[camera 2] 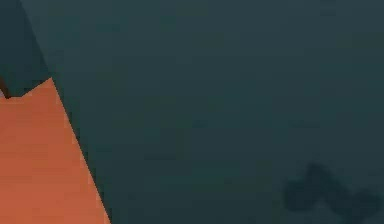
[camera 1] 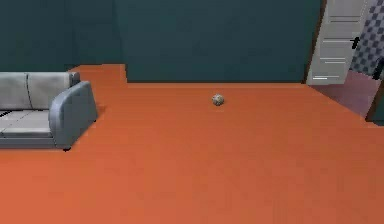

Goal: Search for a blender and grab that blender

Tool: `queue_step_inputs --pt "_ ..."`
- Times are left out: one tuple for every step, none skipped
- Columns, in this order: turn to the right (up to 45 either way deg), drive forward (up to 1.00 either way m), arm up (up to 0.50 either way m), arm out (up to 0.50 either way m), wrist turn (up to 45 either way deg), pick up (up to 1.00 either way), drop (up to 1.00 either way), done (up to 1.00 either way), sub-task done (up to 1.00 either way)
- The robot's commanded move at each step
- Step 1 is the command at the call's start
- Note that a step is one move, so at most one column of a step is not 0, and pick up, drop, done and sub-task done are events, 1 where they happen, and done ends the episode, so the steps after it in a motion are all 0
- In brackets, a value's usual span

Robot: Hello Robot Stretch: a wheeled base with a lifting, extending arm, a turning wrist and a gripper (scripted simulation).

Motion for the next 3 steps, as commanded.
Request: queue_step_inputs --pt "0.0 0.35 0.0 0.0 0.0 0.0 0.0 0.0 0.0" --pt "27.0 0.0 0.0 0.0 0.0 0.0 0.0 0.0 0.0" --pt "0.0 0.6 0.0 0.0 0.0 0.0 0.0 0.0 0.0"
